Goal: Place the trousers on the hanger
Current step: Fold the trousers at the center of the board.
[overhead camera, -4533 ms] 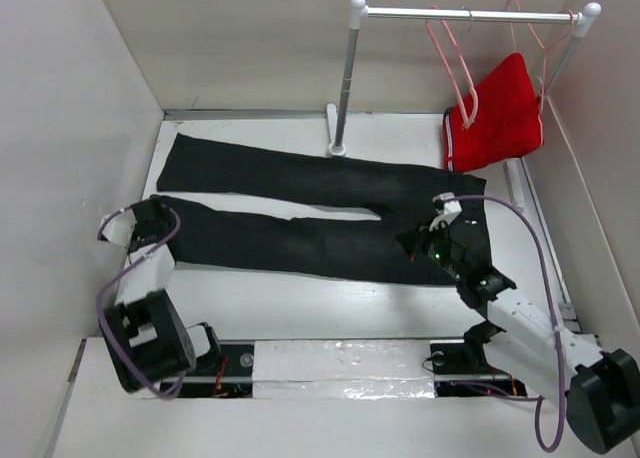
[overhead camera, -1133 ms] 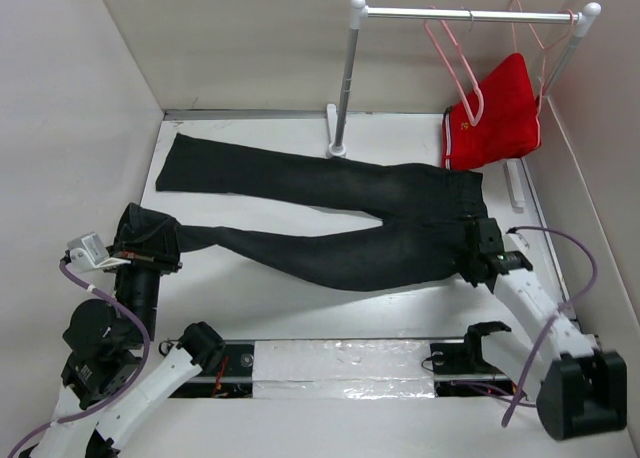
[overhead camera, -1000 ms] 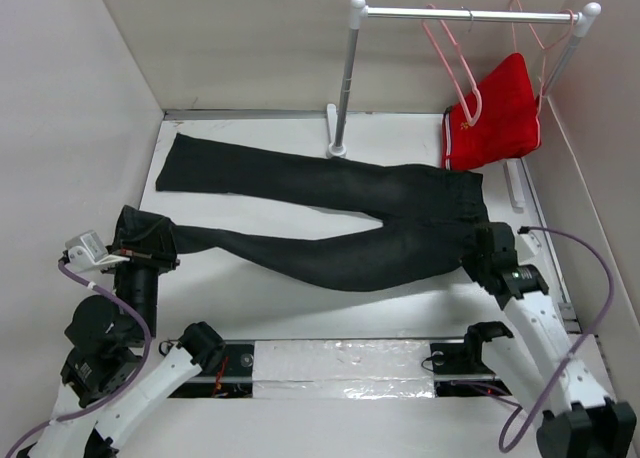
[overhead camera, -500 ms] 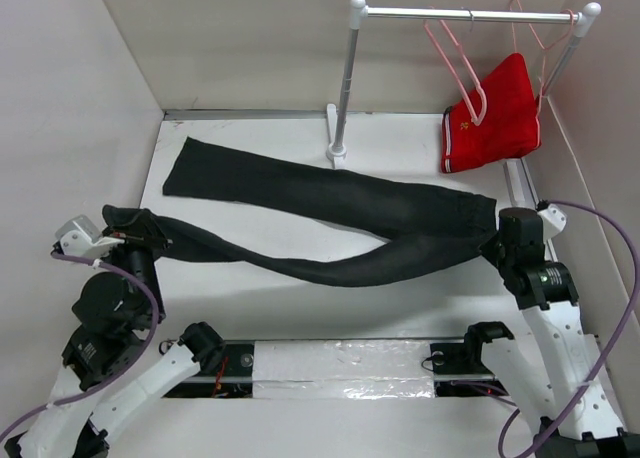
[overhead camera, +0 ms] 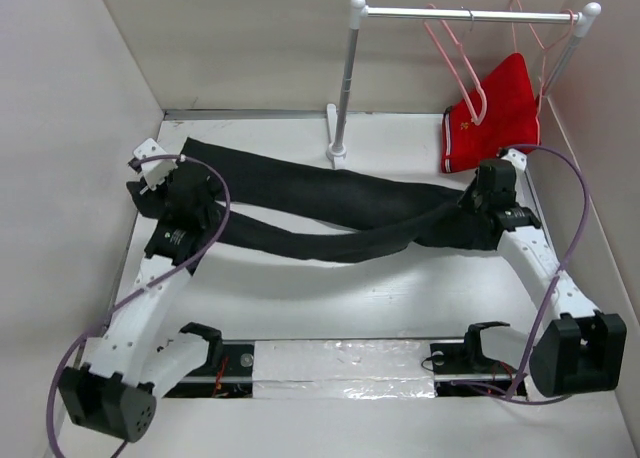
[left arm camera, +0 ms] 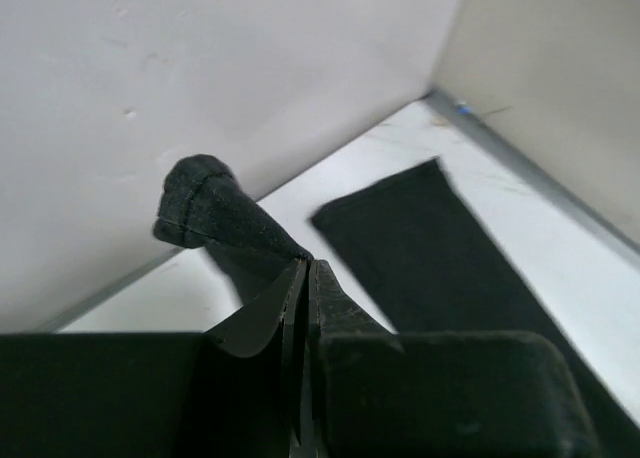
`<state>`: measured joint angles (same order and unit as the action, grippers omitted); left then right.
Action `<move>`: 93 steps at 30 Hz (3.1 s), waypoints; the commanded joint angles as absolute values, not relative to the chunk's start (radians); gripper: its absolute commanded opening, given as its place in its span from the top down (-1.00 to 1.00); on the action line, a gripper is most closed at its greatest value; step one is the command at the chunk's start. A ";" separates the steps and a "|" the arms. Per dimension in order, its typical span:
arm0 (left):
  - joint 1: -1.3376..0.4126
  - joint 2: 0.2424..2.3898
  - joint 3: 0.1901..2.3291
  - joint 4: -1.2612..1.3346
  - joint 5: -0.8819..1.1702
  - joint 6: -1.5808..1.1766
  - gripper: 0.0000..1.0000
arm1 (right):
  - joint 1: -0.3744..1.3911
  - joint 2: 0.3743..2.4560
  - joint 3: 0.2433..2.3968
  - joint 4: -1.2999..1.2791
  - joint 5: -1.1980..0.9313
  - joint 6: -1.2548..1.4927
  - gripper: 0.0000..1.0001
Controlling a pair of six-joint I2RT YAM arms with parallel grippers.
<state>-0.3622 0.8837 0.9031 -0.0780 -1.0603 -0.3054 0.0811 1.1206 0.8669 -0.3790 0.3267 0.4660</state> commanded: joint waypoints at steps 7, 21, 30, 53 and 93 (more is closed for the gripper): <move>-0.045 1.196 1.041 -0.144 -0.896 -0.492 1.00 | 0.014 1.265 0.930 -0.061 0.245 0.362 1.00; 0.026 1.644 1.327 -0.092 -0.907 -0.403 1.00 | -0.035 1.471 1.006 0.040 0.201 0.373 1.00; 0.026 1.824 1.506 -0.044 -0.907 -0.305 1.00 | -0.044 1.526 1.022 0.060 0.193 0.365 1.00; -0.031 2.239 2.011 -0.054 -0.873 -0.120 0.99 | -0.035 1.655 1.075 0.083 0.189 0.348 1.00; 0.132 1.842 1.141 -0.009 -0.250 -0.785 -0.48 | 0.195 0.954 0.473 0.134 -0.075 0.428 0.18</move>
<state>0.1513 1.8568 1.1255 -0.0467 -0.3470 -0.7284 0.1818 0.9993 0.5011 0.1192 -0.0505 0.4454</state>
